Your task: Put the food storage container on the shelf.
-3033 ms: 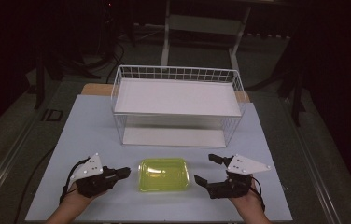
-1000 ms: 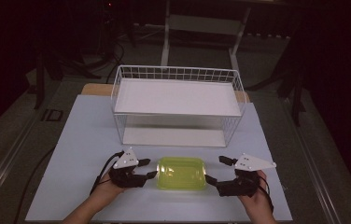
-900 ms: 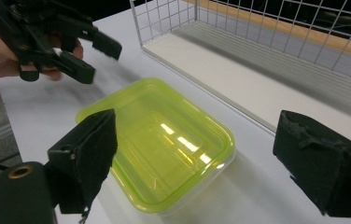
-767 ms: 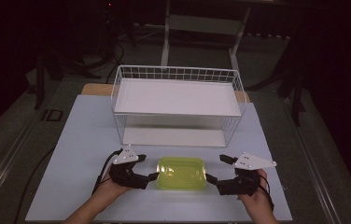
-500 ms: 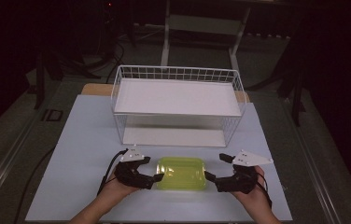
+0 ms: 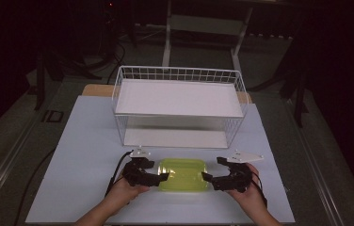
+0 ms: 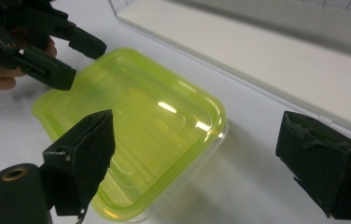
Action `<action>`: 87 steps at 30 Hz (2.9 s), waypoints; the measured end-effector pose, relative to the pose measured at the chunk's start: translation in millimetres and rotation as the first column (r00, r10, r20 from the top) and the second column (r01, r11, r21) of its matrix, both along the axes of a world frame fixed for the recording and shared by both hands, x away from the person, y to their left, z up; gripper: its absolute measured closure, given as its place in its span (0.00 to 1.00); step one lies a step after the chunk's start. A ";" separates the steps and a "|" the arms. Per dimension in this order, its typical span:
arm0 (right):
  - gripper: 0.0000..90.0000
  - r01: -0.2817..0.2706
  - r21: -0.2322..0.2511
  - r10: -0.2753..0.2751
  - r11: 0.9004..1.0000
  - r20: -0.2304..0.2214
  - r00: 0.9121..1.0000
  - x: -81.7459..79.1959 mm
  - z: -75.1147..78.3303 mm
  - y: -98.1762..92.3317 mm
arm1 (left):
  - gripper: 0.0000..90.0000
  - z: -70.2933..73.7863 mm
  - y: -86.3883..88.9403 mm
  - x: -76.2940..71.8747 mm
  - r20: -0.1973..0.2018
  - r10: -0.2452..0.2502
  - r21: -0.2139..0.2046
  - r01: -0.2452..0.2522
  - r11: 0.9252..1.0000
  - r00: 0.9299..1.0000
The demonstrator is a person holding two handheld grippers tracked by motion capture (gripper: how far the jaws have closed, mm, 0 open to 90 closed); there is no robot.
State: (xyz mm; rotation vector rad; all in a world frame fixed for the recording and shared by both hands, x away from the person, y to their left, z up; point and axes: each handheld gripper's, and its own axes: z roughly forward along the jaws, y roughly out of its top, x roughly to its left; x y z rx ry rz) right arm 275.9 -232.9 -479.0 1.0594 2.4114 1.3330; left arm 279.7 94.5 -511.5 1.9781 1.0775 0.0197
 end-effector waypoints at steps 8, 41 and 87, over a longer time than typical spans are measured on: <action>0.13 -0.017 -0.047 0.015 0.999 -0.056 0.998 -1.7 -16.2 8.4 | 0.49 -3.0 2.1 -4.2 -0.005 0.004 -0.010 -0.004 1.000 1.000; 0.72 -0.097 -0.028 0.090 0.995 -0.190 0.978 -8.6 -15.2 9.8 | 0.77 3.0 3.9 -31.6 -0.046 -0.046 -0.029 0.045 0.999 0.998; 0.88 0.113 0.056 -0.108 0.992 -0.086 0.990 52.6 20.3 20.6 | 0.90 20.6 12.9 33.0 0.091 0.121 -0.119 -0.109 0.987 0.989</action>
